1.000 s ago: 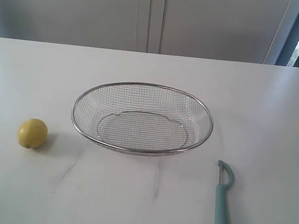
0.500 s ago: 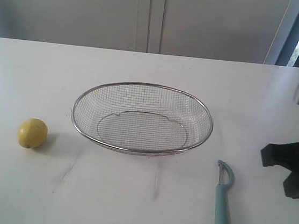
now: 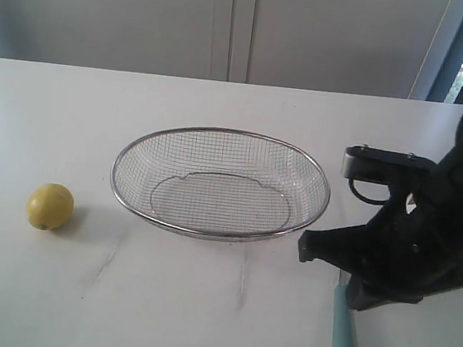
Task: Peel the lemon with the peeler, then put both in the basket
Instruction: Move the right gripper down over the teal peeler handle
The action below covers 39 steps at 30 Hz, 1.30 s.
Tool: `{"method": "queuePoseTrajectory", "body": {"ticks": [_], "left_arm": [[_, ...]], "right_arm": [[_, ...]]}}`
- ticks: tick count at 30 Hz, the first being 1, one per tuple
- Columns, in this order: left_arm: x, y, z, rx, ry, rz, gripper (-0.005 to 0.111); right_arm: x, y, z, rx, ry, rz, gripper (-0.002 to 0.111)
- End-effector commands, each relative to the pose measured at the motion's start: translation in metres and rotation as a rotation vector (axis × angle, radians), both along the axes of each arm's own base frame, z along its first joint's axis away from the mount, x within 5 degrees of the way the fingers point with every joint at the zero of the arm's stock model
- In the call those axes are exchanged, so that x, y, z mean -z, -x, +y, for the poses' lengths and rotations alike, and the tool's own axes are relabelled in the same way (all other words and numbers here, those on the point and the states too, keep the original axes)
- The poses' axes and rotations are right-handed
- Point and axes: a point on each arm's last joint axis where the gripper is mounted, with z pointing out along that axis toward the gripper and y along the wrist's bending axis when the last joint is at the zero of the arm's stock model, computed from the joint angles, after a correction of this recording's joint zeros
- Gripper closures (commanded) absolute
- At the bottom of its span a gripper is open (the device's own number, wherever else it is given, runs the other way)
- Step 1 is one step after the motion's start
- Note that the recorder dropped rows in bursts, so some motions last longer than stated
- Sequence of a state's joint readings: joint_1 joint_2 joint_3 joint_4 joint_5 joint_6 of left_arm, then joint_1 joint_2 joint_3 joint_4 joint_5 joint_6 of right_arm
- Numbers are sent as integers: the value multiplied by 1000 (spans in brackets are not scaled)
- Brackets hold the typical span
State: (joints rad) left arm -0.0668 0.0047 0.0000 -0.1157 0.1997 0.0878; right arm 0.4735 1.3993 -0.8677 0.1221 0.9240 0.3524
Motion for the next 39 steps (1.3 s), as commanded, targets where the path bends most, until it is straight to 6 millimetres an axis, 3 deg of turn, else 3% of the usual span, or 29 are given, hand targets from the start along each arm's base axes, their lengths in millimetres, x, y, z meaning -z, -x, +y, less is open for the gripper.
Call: {"method": "queuePoseTrajectory", "body": {"ticks": [1, 7, 30, 39], "left_arm": [[-1, 0, 0, 4, 13, -8, 107], [-1, 0, 0, 4, 13, -8, 107], [1, 1, -1, 7, 11, 11, 107], [1, 1, -1, 8, 11, 13, 107]], "right_arm": [[4, -10, 2, 79, 30, -48, 108], [6, -15, -2, 188, 59, -88, 108], [13, -10, 1, 190, 15, -48, 107], [29, -12, 3, 192, 59, 26, 51]]}}
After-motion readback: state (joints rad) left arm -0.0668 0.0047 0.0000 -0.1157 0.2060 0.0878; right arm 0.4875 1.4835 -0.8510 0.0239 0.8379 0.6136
